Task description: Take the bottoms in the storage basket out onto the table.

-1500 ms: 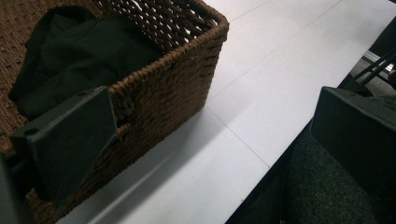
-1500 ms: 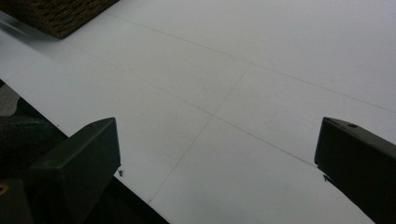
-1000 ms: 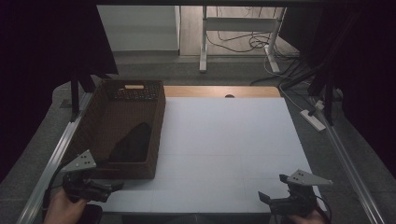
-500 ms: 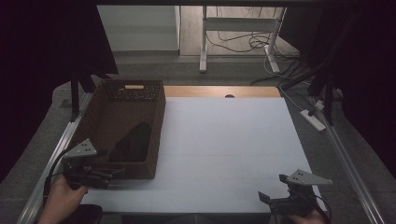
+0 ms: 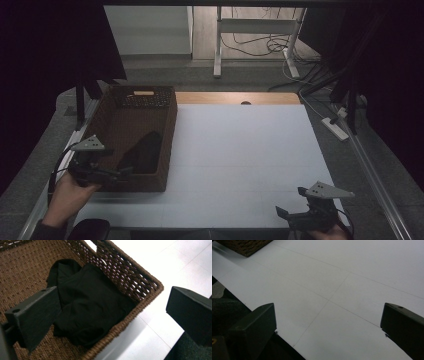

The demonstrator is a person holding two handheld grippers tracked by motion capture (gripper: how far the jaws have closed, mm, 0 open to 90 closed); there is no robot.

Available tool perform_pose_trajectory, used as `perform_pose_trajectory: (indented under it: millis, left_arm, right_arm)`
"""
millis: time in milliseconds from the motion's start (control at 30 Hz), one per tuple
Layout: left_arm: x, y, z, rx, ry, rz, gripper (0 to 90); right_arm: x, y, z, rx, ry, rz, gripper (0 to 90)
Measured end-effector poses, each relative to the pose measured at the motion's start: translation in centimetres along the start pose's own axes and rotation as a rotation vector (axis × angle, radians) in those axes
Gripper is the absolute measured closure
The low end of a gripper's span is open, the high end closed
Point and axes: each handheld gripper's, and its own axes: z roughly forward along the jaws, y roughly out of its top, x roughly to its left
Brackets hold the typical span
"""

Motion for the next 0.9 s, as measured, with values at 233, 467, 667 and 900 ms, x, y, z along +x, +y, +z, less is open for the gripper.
perform_pose_trajectory:
  millis: [233, 467, 667, 900]
  left_arm:
    - [1.2, 1.1, 0.8, 0.039, 0.005, 0.025, 0.0]
    - [1.9, 2.2, 2.0, 0.071, 0.033, 0.058, 0.0]
    - [2.8, 3.3, 3.1, 0.088, 0.012, 0.069, 0.0]
    - [3.5, 4.0, 5.0, 0.135, -0.005, 0.112, 0.0]
  right_arm:
    - [0.0, 0.0, 0.0, 0.002, 0.005, 0.001, 0.7]
    - [0.0, 0.0, 0.1, 0.007, 0.011, -0.003, 0.7]
    - [-0.1, 0.0, 0.1, 0.010, 0.012, 0.000, 0.7]
    - [-0.1, 0.0, 0.1, 0.011, 0.014, 0.002, 0.7]
